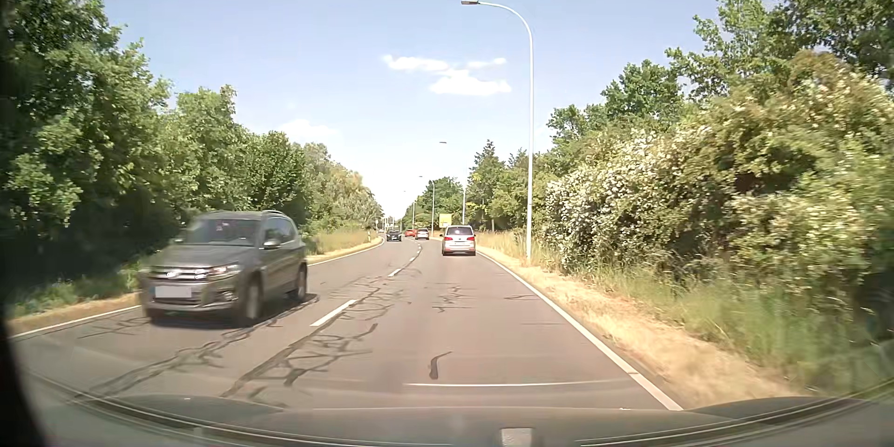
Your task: Follow the waypoints while adhering to traffic rules and regulations
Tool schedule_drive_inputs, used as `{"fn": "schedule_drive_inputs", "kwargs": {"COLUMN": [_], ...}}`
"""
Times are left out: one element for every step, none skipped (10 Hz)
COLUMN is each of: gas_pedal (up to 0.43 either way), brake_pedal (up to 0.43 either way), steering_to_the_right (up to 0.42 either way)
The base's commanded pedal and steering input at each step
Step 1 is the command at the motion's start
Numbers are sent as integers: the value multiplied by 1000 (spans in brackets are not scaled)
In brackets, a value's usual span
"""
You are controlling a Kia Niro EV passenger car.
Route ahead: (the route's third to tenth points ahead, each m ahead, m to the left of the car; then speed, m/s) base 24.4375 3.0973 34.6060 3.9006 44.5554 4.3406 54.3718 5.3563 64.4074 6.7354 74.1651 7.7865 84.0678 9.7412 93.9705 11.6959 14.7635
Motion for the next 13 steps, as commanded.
{"fn": "schedule_drive_inputs", "kwargs": {"gas_pedal": [59, 59, 59, 59, 59, 59, 59, 59, 59, 59, 59, 59, 59], "brake_pedal": [30, 30, 30, 30, 30, 30, 30, 30, 30, 30, 30, 30, 30], "steering_to_the_right": [-11, -10, -10, -10, -9, -8, -8, -8, -8, -8, -8, -8, -8]}}
